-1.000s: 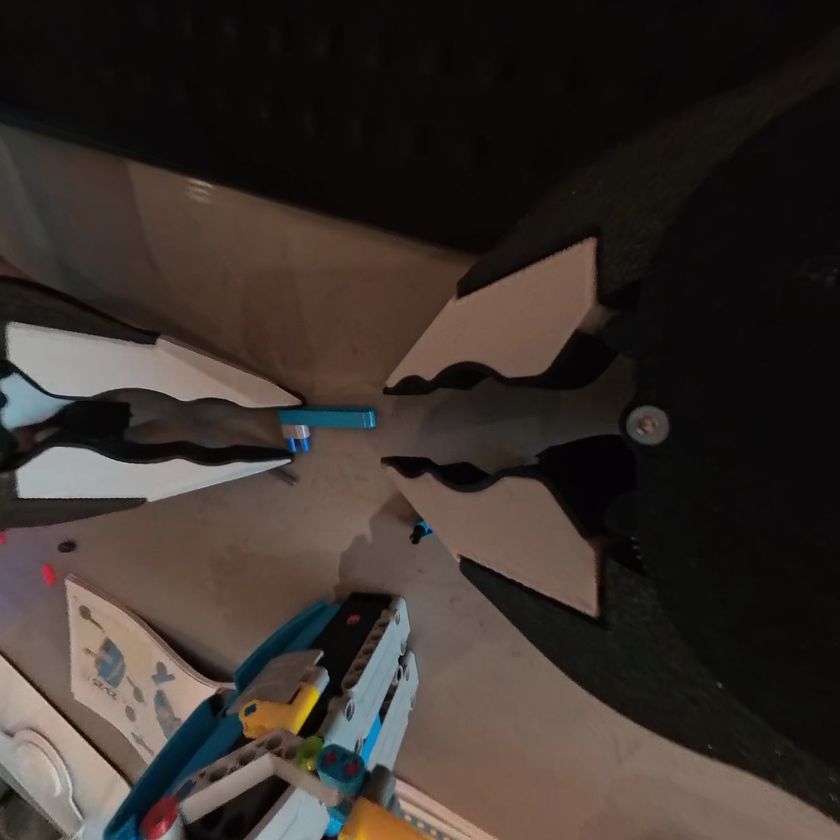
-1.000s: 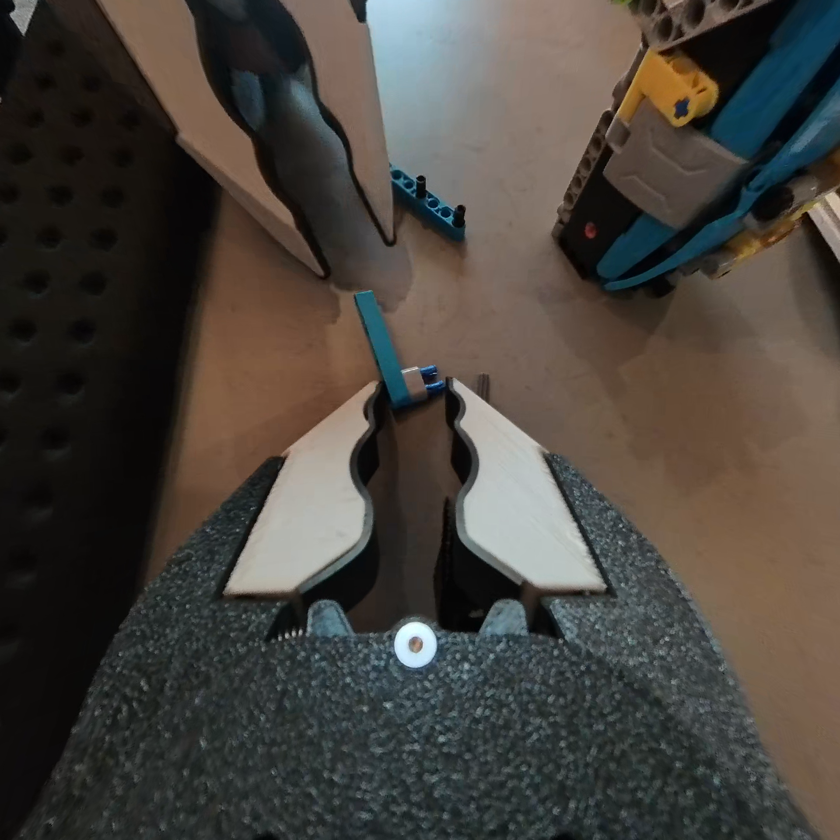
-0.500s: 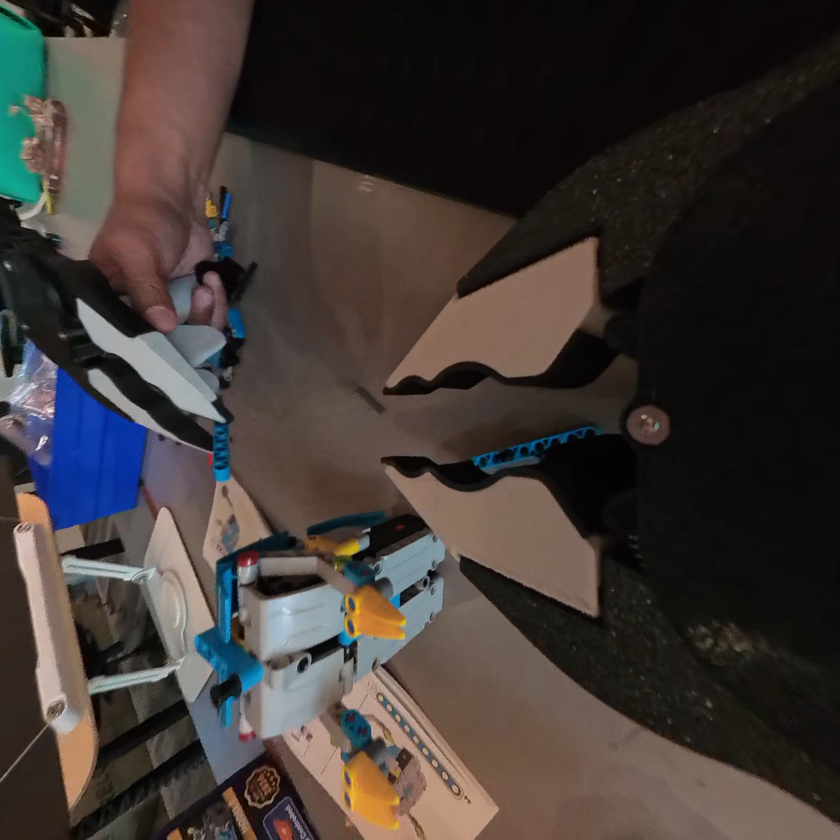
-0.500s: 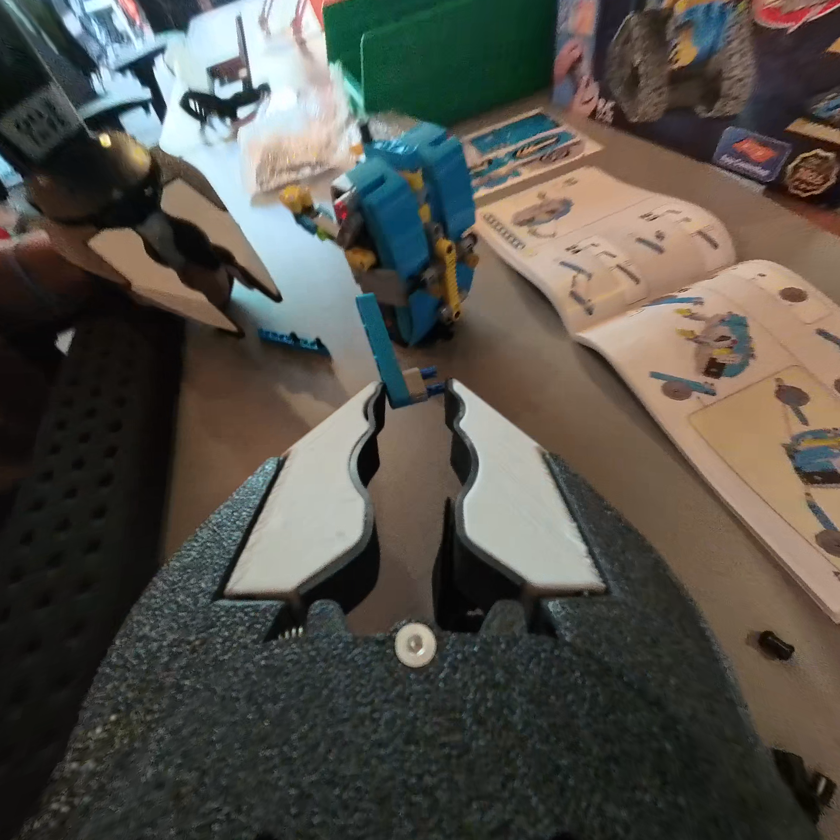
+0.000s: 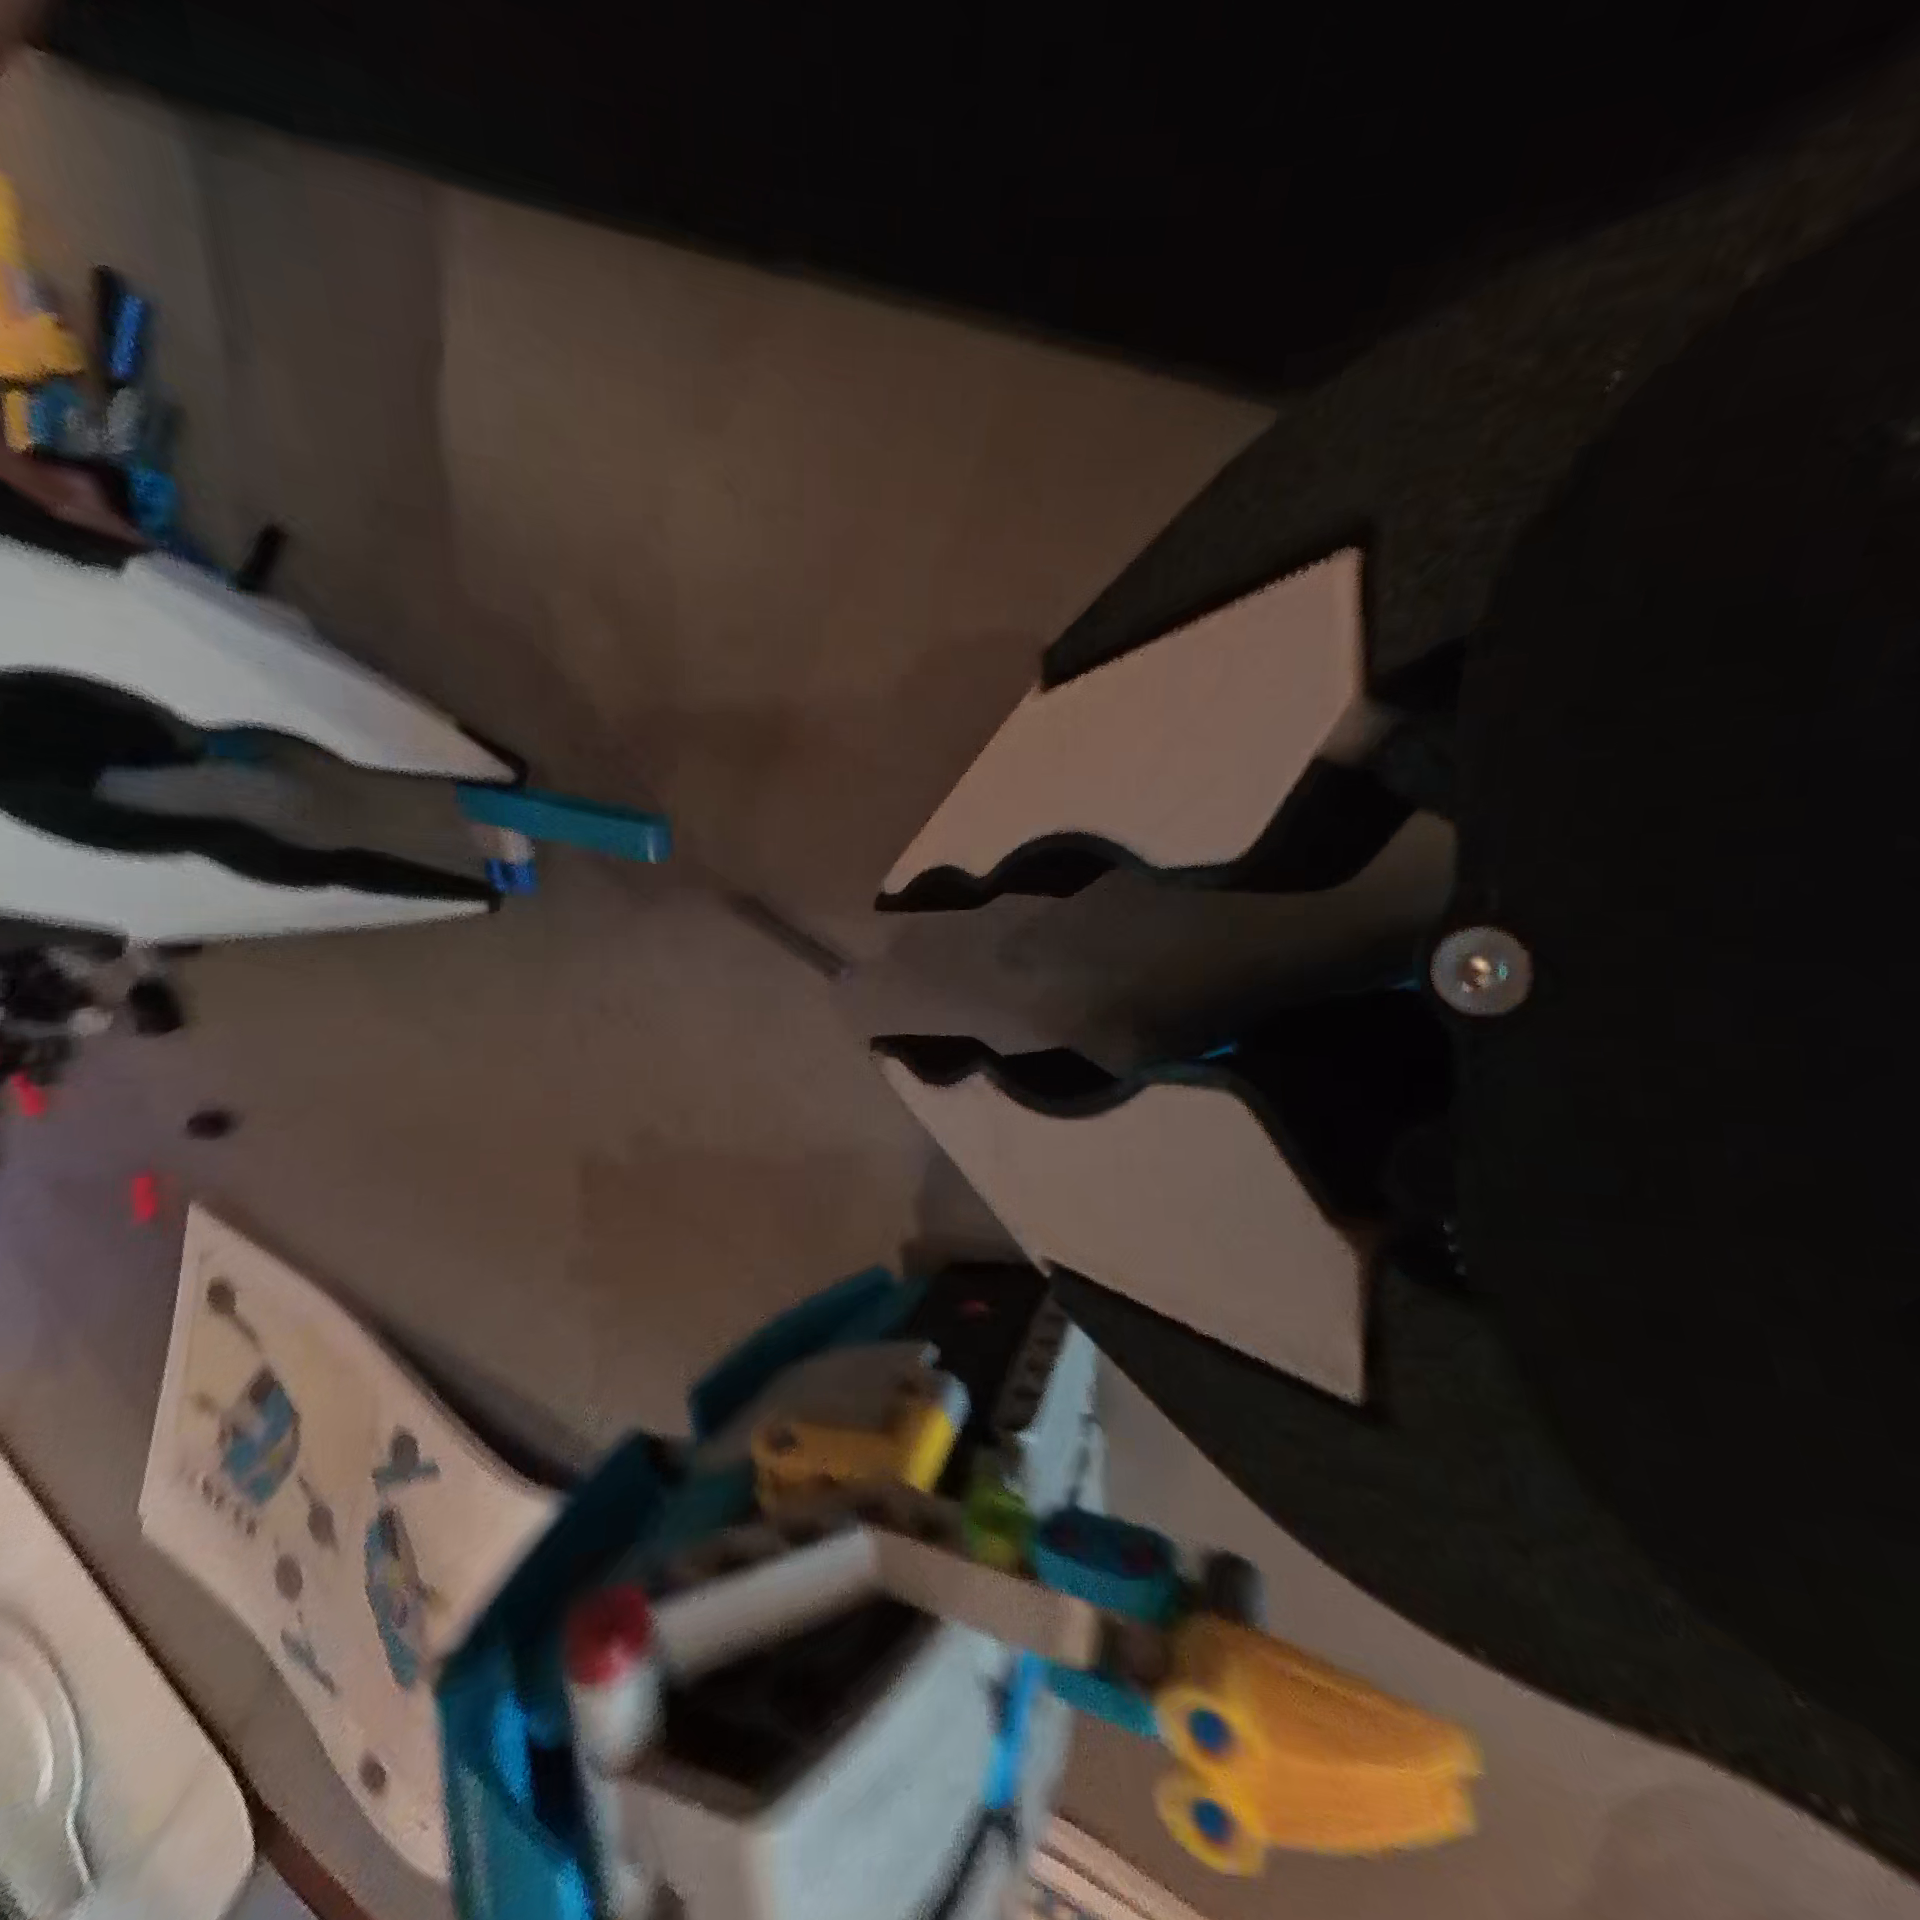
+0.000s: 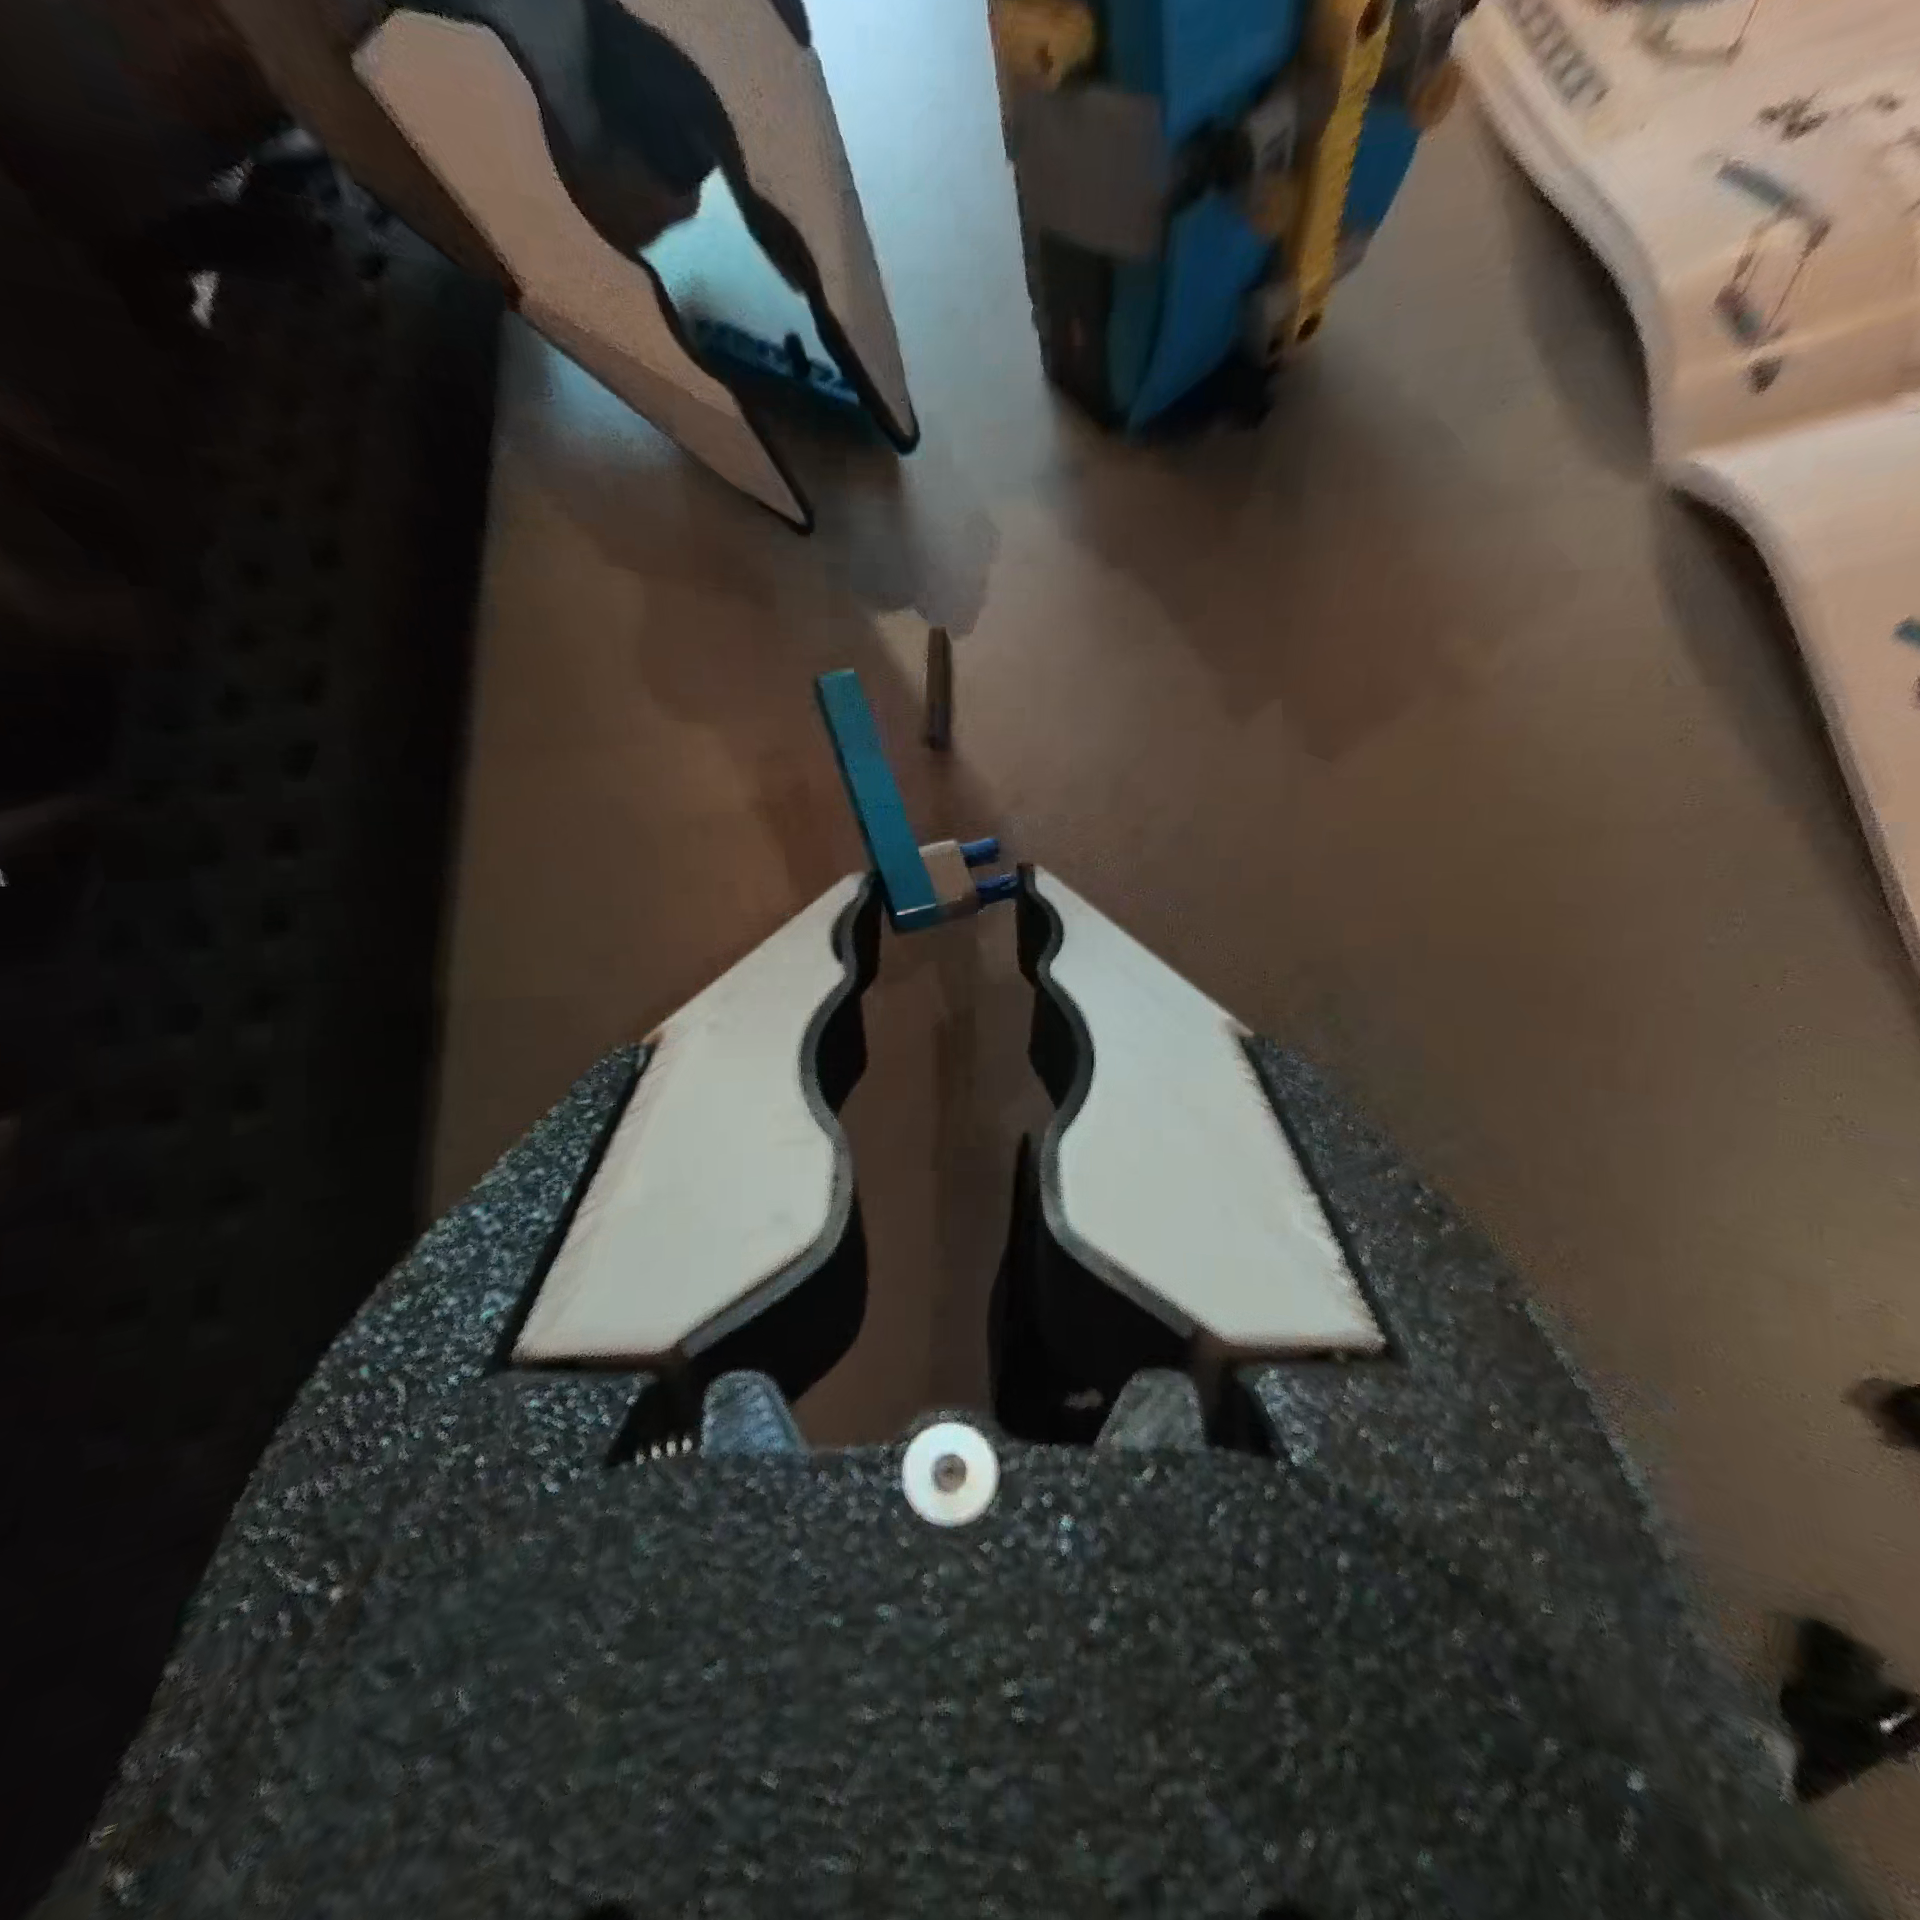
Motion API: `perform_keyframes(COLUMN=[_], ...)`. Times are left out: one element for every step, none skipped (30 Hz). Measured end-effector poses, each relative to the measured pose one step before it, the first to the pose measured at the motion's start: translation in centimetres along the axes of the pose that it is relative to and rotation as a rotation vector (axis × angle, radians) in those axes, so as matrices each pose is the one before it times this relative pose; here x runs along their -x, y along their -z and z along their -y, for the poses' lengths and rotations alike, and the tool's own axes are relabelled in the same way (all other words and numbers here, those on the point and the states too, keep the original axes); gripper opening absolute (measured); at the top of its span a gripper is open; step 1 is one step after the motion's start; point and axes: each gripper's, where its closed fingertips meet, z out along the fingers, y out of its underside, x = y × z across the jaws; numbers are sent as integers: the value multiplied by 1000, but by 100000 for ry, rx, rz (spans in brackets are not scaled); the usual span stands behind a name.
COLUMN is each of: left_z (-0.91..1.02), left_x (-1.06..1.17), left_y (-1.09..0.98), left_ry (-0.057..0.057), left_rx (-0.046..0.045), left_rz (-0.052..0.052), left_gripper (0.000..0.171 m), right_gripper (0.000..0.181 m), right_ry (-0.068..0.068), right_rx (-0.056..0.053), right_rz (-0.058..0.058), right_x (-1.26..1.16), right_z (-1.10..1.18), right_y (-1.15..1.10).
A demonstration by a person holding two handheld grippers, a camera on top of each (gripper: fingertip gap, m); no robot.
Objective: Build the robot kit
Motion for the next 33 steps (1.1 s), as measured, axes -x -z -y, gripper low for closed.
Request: perform_keyframes(left_z=[93,118,149,180,272,256,87,-127,-345,-202,-31,-29,-4,0,12,3,11,1,9,176,441,699,892,800,544,494,366,123,93,95,-16,28,89], left_x=[-375,-213,45,242,242,93,-41,-165,-302,-423,-362,-107,6,15,13,14,48,149,267,171,-110,-391,-507,-373,-231,-113,-157,-225,-103,-89,-165,-136,-148], left_y=[-475,-410,-397,-396,-370,-372,-432,-475,-487,-316,-128,-52,-17,-7,4,2,20,25,91,194,328,437,536,516,432,388,322,187,107,60,-13,-16,-5], left_ry=[-3581,-2587,-1122,-65,278,588,633,81,-512,-488,269,733,811,1182,1674,2175,2980,3971,4314,4577,5289,4716,2782,1025,-291,-704,-366,-94,-315,-566,-360,-38,152], left_rx=[1908,1677,1398,1082,343,284,1236,2278,3257,1864,667,672,618,633,495,171,-306,-686,-1148,-2501,-3962,-5262,-6366,-5263,-3218,-2707,-1884,-299,-461,-814,-37,-280,-701], left_rz=[-2374,-1907,-838,27,12,-814,-1465,-1725,-1986,-2383,-1795,-125,860,1123,1276,1258,1218,1622,2074,1316,-684,-2466,-2565,-1117,122,728,-34,-942,-261,-196,-862,-682,-724], left_gripper=[23,23,23,23,23,22,22,21,21,12,5,5,4,4,4,3,3,3,3,3,3,3,3,3,3,3,3,3,3,3,3,3,3], right_gripper=[26,26,26,26,26,27,27,27,27,27,27,27,27,27,27,27,27,30,37,39,40,40,40,38,38,37,33,31,28,26,25,24,24], right_ry=[1633,1167,226,136,474,637,557,422,504,764,799,878,906,939,1204,1207,930,439,-140,-650,-1059,-1630,-2852,-4293,-4890,-4615,-3442,-1593,103,818,640,-137,-599], right_rx=[2201,1260,943,921,1268,1442,1073,737,924,702,248,-401,-1224,-1060,-100,542,738,332,-481,-1509,-2671,-3781,-4903,-4900,-4519,-3955,-2547,-1793,-1770,-1609,-1391,-1202,-243], right_rz=[-1505,-1036,518,196,-1072,-1338,-888,-495,50,383,778,1781,2048,993,432,119,78,-609,204,87,-8,353,277,810,2538,3473,3401,3173,1737,698,936,1607,1006], right_x=[-148,-69,155,104,-94,-144,-75,-24,89,168,239,415,489,334,249,196,143,-22,60,-19,-88,-96,-196,-247,-66,112,174,289,231,164,214,291,163], right_z=[-343,-161,-101,-116,-177,-212,-134,-85,-118,-80,5,125,298,332,169,29,-48,-5,123,294,490,658,833,825,727,602,360,242,267,287,255,213,53], right_y=[-95,-99,-90,-84,-101,-102,-94,-101,-87,-76,-62,-58,-94,-168,-261,-304,-310,-249,-129,11,140,226,272,219,174,140,126,128,115,78,26,-28,-86])
